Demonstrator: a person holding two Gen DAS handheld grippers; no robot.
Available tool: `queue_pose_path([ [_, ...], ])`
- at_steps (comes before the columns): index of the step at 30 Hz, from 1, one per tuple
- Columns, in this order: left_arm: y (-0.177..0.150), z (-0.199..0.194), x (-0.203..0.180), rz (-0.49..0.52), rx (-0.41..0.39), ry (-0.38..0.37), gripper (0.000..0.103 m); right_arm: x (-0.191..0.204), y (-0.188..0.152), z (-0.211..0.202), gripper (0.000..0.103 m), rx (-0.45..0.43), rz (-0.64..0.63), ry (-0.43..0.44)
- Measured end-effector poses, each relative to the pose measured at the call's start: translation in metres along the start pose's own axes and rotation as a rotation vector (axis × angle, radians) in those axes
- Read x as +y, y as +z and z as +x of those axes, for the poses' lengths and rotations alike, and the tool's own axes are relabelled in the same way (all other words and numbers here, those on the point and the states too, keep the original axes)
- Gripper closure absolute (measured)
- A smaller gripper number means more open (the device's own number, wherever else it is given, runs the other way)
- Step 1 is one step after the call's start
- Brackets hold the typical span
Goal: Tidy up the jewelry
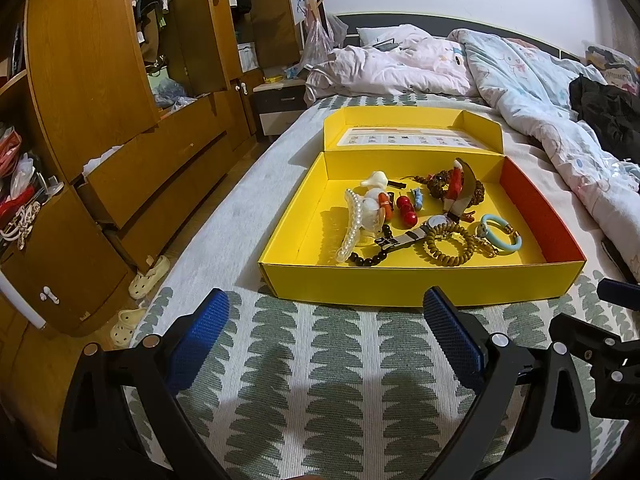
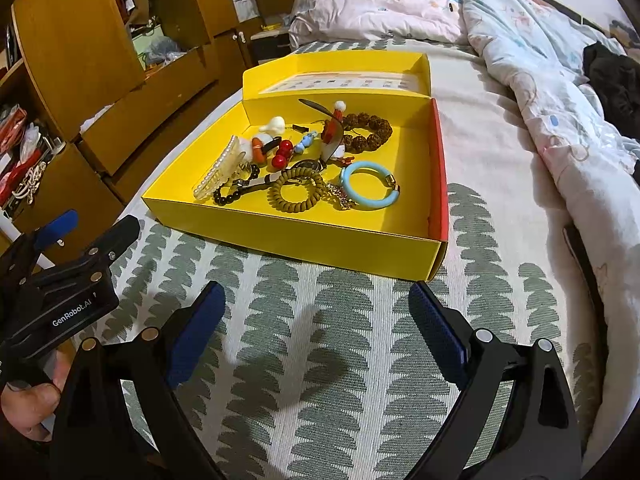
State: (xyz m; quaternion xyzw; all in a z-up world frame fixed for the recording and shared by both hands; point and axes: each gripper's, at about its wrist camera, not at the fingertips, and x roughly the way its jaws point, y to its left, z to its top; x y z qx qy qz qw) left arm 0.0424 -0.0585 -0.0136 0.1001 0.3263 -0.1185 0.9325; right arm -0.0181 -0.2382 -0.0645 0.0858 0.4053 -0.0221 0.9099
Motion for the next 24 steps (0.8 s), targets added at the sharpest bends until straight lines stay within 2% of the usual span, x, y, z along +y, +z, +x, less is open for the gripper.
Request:
queue_pose_path([
  [24, 0.0004, 0.0007, -0.0017, 0.02, 0.001, -0.001, 0.007, -0.0011, -0.0001, -0.0004, 0.01, -0.002, 0.002, 0.001],
])
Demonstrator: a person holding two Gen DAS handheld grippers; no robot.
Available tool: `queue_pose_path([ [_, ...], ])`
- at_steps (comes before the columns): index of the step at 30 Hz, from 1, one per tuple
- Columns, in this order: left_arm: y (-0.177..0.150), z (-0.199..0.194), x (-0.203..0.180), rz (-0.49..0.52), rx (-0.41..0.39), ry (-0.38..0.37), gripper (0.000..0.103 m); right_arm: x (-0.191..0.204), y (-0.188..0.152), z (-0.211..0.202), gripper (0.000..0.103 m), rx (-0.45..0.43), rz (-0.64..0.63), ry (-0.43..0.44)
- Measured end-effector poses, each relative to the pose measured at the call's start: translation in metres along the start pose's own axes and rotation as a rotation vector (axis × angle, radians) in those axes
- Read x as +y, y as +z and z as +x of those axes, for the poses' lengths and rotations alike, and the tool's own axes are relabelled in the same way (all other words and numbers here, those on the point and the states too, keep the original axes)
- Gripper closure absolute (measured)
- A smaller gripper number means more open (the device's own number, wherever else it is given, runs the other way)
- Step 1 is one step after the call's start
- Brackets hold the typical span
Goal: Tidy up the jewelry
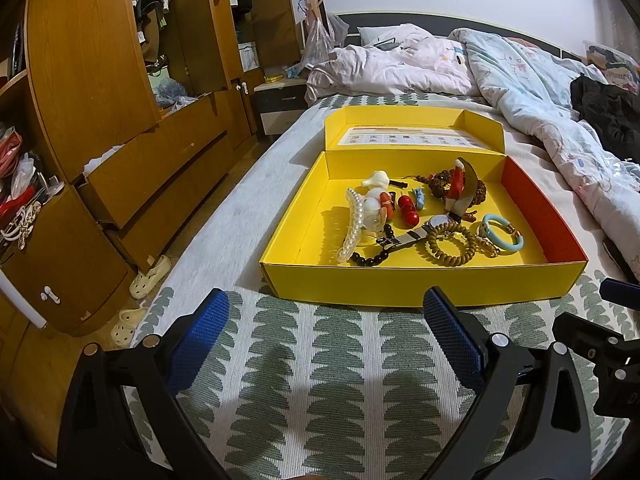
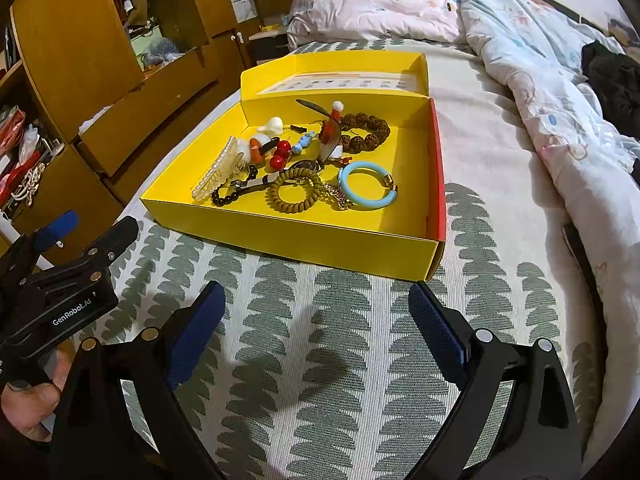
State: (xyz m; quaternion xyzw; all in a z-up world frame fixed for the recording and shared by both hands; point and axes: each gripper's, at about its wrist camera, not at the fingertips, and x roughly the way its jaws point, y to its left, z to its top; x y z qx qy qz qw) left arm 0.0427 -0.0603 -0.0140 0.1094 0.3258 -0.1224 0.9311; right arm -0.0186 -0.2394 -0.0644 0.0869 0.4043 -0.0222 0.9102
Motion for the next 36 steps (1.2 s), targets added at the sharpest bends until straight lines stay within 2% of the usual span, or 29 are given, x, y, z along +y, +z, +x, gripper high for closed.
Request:
queue_pose_path([
  [36, 0.0008, 0.001, 0.0038, -0.003, 0.001, 0.001, 0.007, -0.0033, -0.0002, -0.0002, 0.01, 0.0, 0.009, -0.006],
])
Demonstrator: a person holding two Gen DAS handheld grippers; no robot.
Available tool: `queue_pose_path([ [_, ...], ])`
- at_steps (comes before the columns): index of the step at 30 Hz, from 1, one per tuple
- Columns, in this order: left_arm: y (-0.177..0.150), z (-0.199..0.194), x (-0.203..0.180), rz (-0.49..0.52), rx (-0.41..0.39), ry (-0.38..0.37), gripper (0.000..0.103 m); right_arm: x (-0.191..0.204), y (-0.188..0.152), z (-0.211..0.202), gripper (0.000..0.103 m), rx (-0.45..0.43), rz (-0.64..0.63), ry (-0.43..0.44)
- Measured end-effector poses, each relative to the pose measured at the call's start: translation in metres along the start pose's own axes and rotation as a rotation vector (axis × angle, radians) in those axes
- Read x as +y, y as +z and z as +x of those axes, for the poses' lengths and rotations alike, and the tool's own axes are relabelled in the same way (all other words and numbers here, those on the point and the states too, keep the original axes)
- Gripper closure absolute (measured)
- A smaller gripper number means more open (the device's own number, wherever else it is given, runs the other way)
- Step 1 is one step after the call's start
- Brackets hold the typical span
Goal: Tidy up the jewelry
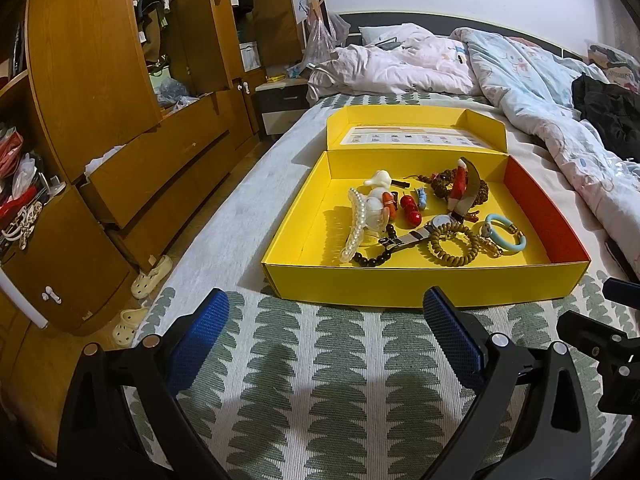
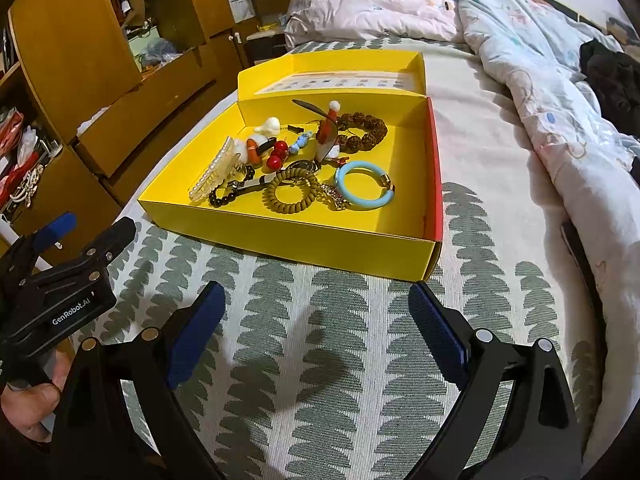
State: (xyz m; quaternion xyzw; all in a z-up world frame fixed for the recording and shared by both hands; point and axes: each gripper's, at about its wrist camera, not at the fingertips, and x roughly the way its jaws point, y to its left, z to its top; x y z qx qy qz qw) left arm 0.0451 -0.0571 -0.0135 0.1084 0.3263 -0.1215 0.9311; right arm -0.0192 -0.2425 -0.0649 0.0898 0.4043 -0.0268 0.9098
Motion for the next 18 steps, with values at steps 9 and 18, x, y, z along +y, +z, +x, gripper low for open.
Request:
queue_pose_path([
  [9, 0.0002, 0.0005, 0.001, 0.003, 0.001, -0.004, 0.007, 0.0005, 0.0005, -0.0002, 0.01, 0.003, -0.001, -0.003],
  [18, -0.0019, 0.0013, 0.0067, -0.001, 0.01, -0.007, 0.007, 0.0007, 0.0006, 0.001, 0.01, 0.011, -0.003, -0.002],
])
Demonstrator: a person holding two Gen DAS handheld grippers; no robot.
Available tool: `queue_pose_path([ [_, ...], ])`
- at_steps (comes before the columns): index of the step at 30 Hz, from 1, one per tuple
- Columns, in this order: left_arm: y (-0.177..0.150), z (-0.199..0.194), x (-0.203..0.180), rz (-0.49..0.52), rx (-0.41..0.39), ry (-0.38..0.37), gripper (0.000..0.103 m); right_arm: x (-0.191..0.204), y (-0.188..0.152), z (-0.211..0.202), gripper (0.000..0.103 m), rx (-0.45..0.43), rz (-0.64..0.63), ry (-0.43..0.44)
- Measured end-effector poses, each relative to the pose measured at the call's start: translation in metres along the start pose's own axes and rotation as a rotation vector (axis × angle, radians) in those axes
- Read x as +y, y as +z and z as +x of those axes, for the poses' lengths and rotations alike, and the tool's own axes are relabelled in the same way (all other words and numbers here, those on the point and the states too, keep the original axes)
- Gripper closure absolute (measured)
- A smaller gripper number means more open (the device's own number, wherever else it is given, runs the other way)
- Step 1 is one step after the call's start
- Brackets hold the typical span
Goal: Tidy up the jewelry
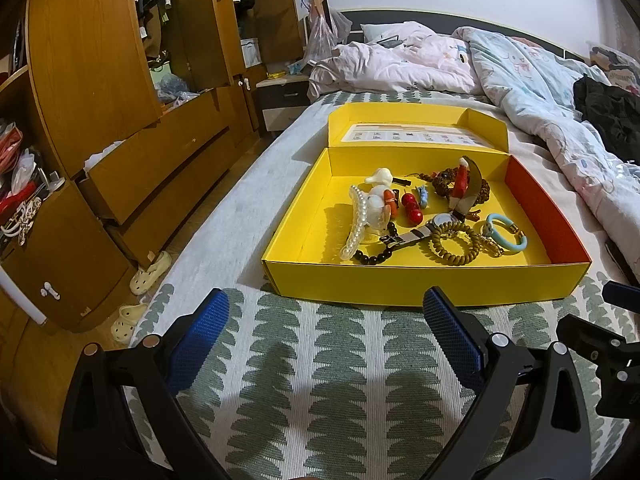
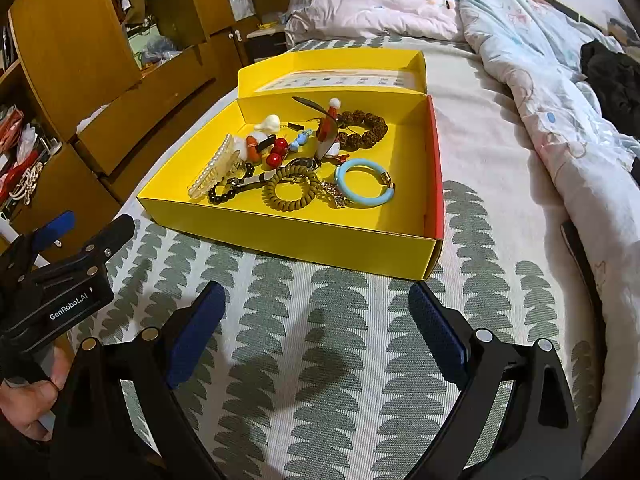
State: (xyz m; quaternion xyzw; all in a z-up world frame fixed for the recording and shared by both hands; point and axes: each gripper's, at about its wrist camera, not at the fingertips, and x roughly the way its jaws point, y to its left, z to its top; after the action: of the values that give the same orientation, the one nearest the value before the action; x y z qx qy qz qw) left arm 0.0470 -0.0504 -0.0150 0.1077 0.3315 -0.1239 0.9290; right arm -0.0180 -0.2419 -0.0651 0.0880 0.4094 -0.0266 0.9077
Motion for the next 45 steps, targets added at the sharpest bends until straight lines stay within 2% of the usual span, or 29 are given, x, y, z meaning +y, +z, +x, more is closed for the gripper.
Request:
queue_pose_path([
  [45, 0.0033, 0.0016, -0.0022, 0.008, 0.003, -0.003, 0.007, 0.003, -0.0003, 0.0006, 0.01, 0.002, -0.001, -0.007],
])
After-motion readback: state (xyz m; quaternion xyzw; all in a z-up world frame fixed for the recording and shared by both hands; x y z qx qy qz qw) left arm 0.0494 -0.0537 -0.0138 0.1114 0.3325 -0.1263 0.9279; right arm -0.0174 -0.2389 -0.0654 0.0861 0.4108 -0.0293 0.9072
